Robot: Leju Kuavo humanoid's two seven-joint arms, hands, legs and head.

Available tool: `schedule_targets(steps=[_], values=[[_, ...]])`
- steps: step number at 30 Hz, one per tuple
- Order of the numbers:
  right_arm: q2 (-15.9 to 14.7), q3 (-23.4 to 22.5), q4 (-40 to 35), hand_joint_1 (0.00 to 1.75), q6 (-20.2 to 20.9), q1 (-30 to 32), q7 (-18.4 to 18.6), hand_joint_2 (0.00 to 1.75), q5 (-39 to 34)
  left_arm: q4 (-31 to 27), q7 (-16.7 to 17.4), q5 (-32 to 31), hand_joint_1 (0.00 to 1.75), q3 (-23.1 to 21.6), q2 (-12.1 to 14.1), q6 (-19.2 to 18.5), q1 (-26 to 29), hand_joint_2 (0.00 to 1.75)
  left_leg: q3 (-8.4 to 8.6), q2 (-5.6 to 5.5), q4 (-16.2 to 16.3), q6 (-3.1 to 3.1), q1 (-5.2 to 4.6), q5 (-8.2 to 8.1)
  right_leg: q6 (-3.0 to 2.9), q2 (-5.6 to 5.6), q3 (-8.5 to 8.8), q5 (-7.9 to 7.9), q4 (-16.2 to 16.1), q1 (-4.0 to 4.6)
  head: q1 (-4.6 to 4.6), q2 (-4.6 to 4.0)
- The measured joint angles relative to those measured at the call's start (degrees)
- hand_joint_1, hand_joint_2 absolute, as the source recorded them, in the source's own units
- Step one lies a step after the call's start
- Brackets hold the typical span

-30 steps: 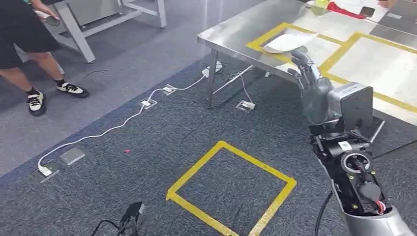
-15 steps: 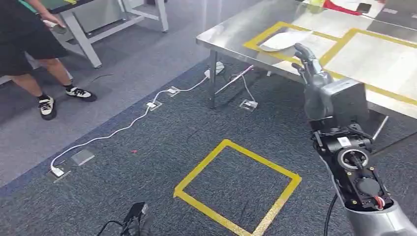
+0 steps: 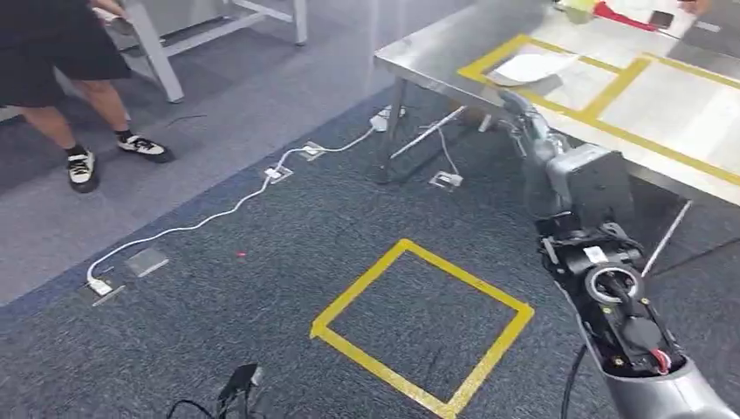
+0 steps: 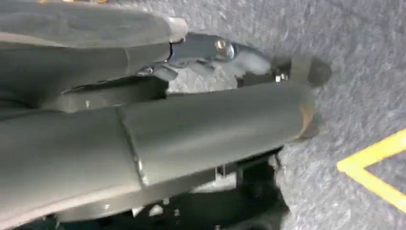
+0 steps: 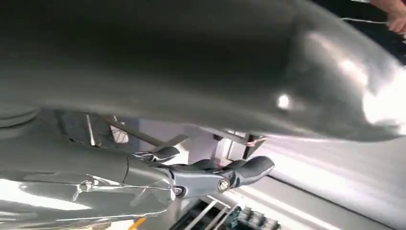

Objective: Take the parts from the cabinet and place them on the table.

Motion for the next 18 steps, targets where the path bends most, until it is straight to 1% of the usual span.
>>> schedule_targets(steps=[1, 2, 3, 4, 5, 6, 7, 8, 9, 10, 11, 12, 13, 14, 15, 16, 17, 18], values=[[0.0, 0.1, 0.2, 0.0, 0.0, 0.0, 0.0, 0.0, 0.0, 0.0, 0.0, 0.0, 0.0, 0.0, 0.1, 0.1, 0.0, 0.0, -0.02, 0.02, -0.1, -0.5, -0.38, 0.15, -0.25, 0.01, -1.38, -1.87, 4.1, 0.07, 0.13, 0.0], [0.0, 0.2, 0.3, 0.0, 0.0, 0.0, 0.0, 0.0, 0.0, 0.0, 0.0, 0.0, 0.0, 0.0, 0.2, 0.1, 0.0, 0.0, -0.04, -0.01, -0.1, -0.84, -0.78, 0.31, -0.66, 0.13, -1.92, -2.65, 6.2, 0.28, 0.22, 0.0], [0.0, 0.3, 0.4, 0.0, 0.0, 0.0, 0.0, 0.0, -0.2, 0.0, 0.0, 0.0, 0.0, 0.0, 0.2, 0.1, 0.0, 0.0, 0.05, 0.05, -0.1, -1.21, -1.24, 0.34, -1.21, 0.35, -0.98, -1.74, 5.0, 0.72, 0.2, 0.0], [0.0, 0.3, 0.5, 0.0, 0.0, 0.0, 0.0, 0.0, -0.2, 0.0, 0.1, 0.0, 0.0, 0.0, 0.2, 0.0, 0.0, 0.0, 0.23, -0.14, -0.2, -1.31, -1.6, 0.39, -1.98, 0.59, 1.08, 0.14, 1.6, 1.37, 0.22, 0.0], [0.0, 0.3, 0.5, 0.0, -0.1, -0.1, -0.1, 0.0, -0.1, 0.0, 0.1, 0.0, 0.0, 0.0, 0.2, 0.0, -0.1, 0.0, 0.63, -0.28, -0.3, -1.29, -1.99, 0.41, -3.04, 0.79, 4.08, 2.93, -3.8, 2.3, 0.2, 0.0], [0.0, 0.3, 0.5, 0.0, -0.1, -0.4, -0.1, 0.0, -0.1, 0.0, 0.1, 0.0, 0.0, 0.0, 0.0, 0.0, -0.2, 0.0, 1.18, -0.17, -0.8, -1.24, -2.19, 0.43, -4.39, 0.69, 7.12, 5.52, -9.2, 3.26, 0.26, 0.0], [0.0, 0.3, 0.5, 0.0, -0.1, -1.0, -0.1, 0.0, -0.1, 0.0, 0.1, 0.0, 0.0, 0.0, -0.5, 0.0, 0.0, 0.0, 1.46, -0.41, -1.6, -0.84, -1.75, 0.78, -6.22, 1.94, 9.19, 7.27, -13.6, 4.54, 0.17, 0.0], [0.0, 0.3, 0.5, 0.0, -0.3, -1.4, -0.2, 0.0, -0.1, 0.0, 0.2, 0.0, 0.0, 0.0, -0.7, 0.0, -0.3, 0.0, 1.38, -0.25, -1.8, -1.41, -1.93, 1.32, -6.1, 2.29, 9.4, 7.51, -15.1, 4.78, -0.04, 0.0], [0.0, 0.3, 0.5, 0.0, -0.2, -1.8, -0.1, 0.0, -0.1, -0.2, 0.2, 0.0, 0.0, 0.0, -0.9, 0.0, -0.5, 0.0, 1.05, -0.42, -2.1, -1.66, -1.66, 1.65, -5.45, 2.14, 9.35, 7.87, -15.3, 4.71, 0.35, 0.0], [0.0, 0.4, 0.5, 0.0, -0.2, -1.7, -0.1, 0.0, 0.0, -0.2, 0.2, 0.0, 0.0, 0.0, -1.0, 0.0, -0.4, 0.0, 0.91, -0.42, -2.5, -1.75, -1.5, 2.0, -5.15, 1.95, 9.21, 8.47, -16.0, 4.9, 0.35, 0.0], [0.0, 0.4, 0.5, 0.0, -0.2, -1.6, -0.1, 0.0, 0.0, -0.2, 0.2, 0.0, 0.0, 0.0, -1.0, 0.0, -0.4, 0.0, 1.33, -0.43, -3.5, -1.58, -1.55, 2.51, -5.38, 1.58, 9.63, 9.2, -17.5, 5.15, 0.52, 0.0], [0.0, 0.4, 0.5, 0.0, -0.2, -1.5, -0.1, 0.0, 0.0, -0.2, 0.2, 0.0, 0.0, 0.0, -0.9, 0.0, -0.3, 0.0, 1.32, -0.22, -3.7, -0.88, -2.17, 2.34, -6.57, 1.41, 11.94, 10.15, -21.3, 3.71, 0.99, 0.0], [0.1, 0.5, 0.6, 0.0, -0.3, -1.6, -0.2, 0.0, 0.0, -0.2, 0.2, 0.0, 0.0, 0.0, -0.8, 0.0, -0.2, 0.0, 0.62, 0.13, -2.3, -1.21, -2.12, 1.39, -5.9, 1.5, 12.6, 10.37, -23.1, 3.67, 0.96, 0.0], [0.1, 0.5, 0.6, 0.0, -0.3, -1.8, -0.2, 0.0, 0.0, -0.2, 0.2, 0.0, 0.0, 0.0, -0.7, 0.0, -0.4, 0.0, -1.08, 0.33, 1.0, -1.98, -1.97, -0.93, -6.51, 1.41, 12.43, 10.82, -23.4, 3.35, 0.55, 0.0], [0.1, 0.6, 0.8, 0.0, -0.2, -1.7, -0.1, 0.0, 0.0, -0.2, 0.2, 0.0, 0.0, 0.0, -0.6, 0.0, -0.5, 0.0, -3.33, 0.26, 5.8, -2.66, -1.7, -3.36, -6.32, 1.0, 12.1, 10.83, -23.2, 2.92, 0.42, 0.0], [0.1, 0.5, 0.9, 0.0, -0.3, -1.3, 0.0, 0.0, 0.0, -0.2, 0.2, 0.0, 0.0, 0.0, -0.4, 0.1, -0.4, 0.0, -5.31, 0.31, 10.1, -3.3, -1.46, -5.15, -6.27, 0.79, 11.79, 10.8, -23.0, 2.63, 0.33, 0.0], [0.1, 0.6, 1.0, 0.0, -0.3, -1.0, 0.0, 0.0, 0.0, -0.2, 0.2, 0.0, 0.0, 0.0, -0.2, 0.1, -0.2, 0.0, -6.62, 0.33, 12.9, -3.99, -1.13, -5.93, -6.09, 0.58, 11.25, 10.68, -22.4, 2.25, 0.35, 0.0], [0.1, 0.7, 1.1, 0.0, -0.2, -0.9, 0.0, 0.0, 0.0, -0.2, 0.2, 0.0, 0.0, 0.0, 0.0, 0.1, -0.2, 0.0, -6.65, 0.38, 13.0, -4.61, -0.92, -5.35, -5.74, 0.56, 10.62, 10.45, -21.6, 1.82, 0.2, 0.0]])
